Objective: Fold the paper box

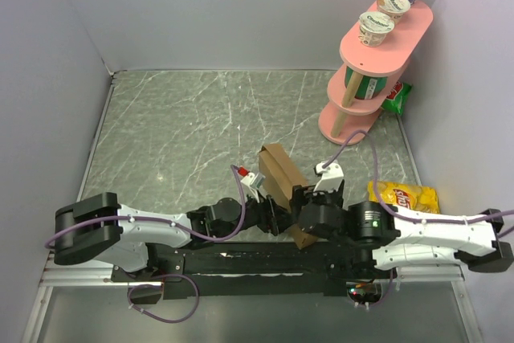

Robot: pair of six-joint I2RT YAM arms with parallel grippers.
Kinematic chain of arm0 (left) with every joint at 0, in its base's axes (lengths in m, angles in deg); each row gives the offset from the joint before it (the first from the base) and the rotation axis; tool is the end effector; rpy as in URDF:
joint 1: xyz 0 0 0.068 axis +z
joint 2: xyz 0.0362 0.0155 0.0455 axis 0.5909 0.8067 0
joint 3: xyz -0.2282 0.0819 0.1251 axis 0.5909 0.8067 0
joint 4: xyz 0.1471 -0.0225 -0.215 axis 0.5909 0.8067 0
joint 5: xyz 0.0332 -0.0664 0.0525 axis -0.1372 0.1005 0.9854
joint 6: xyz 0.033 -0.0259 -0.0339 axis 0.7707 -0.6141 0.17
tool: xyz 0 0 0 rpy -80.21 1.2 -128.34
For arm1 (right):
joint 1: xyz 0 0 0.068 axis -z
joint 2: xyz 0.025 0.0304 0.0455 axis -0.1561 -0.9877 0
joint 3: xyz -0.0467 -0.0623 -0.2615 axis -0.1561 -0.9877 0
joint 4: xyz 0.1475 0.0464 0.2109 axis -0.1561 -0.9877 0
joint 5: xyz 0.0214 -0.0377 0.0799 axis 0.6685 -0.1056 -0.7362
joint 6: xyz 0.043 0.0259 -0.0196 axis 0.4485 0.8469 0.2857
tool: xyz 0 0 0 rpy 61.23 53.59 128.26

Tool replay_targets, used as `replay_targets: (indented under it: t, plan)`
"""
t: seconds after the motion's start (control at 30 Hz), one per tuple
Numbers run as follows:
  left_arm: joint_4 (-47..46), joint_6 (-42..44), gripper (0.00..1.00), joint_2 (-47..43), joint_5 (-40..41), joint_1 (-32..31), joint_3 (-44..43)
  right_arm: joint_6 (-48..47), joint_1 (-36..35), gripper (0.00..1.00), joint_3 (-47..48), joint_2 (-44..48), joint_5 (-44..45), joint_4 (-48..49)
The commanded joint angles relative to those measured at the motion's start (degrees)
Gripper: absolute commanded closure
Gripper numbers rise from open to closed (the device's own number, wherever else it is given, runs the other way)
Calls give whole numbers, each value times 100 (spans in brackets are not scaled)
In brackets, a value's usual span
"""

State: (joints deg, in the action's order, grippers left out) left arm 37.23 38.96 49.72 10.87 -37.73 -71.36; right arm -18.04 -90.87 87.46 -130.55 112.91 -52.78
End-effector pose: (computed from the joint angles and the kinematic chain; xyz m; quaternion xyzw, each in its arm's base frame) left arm 0.0813 -0.2635 0.2095 0.1031 0.7344 -0.5648 0.3620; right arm 0.0471 0.1435 0.2922 -0.0800 0.8732 0.1248 0.4643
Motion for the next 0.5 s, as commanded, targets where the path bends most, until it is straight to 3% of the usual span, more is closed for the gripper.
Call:
replay_targets:
  t: [0.0, 0.17, 0.47]
  plan:
    - [-172, 91, 24, 181, 179, 21, -387, 1387, -564, 10, 384, -782, 318, -183]
    - [-198, 82, 24, 190, 153, 30, -378, 2171, -802, 4, 771, -1373, 565, -1215]
    - [-409, 12, 24, 58, -49, 284, -159, 2226, -908, 0, 964, -1646, 521, -1337]
